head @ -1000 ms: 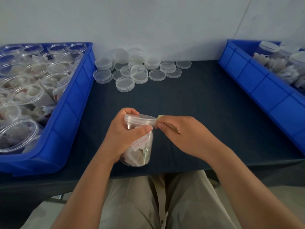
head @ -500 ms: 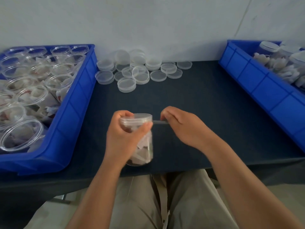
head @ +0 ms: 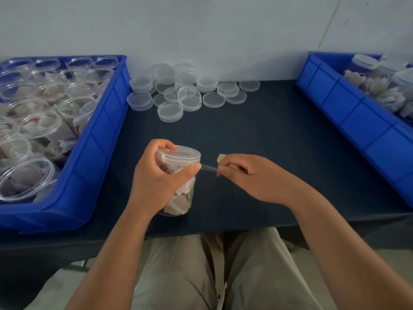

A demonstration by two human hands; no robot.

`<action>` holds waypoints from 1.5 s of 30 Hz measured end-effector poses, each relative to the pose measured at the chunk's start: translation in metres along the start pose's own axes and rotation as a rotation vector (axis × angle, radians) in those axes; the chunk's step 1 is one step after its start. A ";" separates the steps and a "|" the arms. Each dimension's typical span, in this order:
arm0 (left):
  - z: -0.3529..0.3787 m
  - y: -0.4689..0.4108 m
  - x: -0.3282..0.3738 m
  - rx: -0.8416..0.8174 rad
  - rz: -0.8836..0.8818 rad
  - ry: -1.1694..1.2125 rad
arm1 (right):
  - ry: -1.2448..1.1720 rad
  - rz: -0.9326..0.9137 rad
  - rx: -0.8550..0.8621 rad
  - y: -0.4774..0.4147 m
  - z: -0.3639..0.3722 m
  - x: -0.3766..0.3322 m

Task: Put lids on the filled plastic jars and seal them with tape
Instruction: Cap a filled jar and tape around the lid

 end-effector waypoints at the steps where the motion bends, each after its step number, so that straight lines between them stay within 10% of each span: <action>1: -0.001 0.000 -0.001 0.004 -0.004 0.004 | -0.015 -0.018 -0.014 0.002 0.000 -0.002; 15: 0.020 0.016 0.021 -0.080 0.073 -0.169 | 0.325 -0.005 0.350 -0.003 0.007 -0.008; 22: 0.043 0.062 0.071 -0.381 0.119 0.191 | 0.438 0.321 0.301 -0.036 -0.015 0.060; 37: 0.025 0.025 0.006 -0.120 -0.244 0.462 | 0.545 0.076 0.309 -0.039 0.040 0.036; 42: 0.029 0.027 0.005 -0.116 -0.239 0.436 | -0.576 -0.069 0.336 -0.009 0.013 -0.007; 45: 0.042 0.031 0.014 -0.204 -0.216 0.484 | -0.781 -0.171 0.213 0.003 0.017 -0.037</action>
Point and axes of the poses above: each hand's wrist, its own y-axis away from the middle knuckle, its own z-axis out of the palm, x = y × z, the point moved 9 cm from there along -y, towards the middle knuckle, and after that the axes turned 7 degrees about -y, right-handed, at the moved point
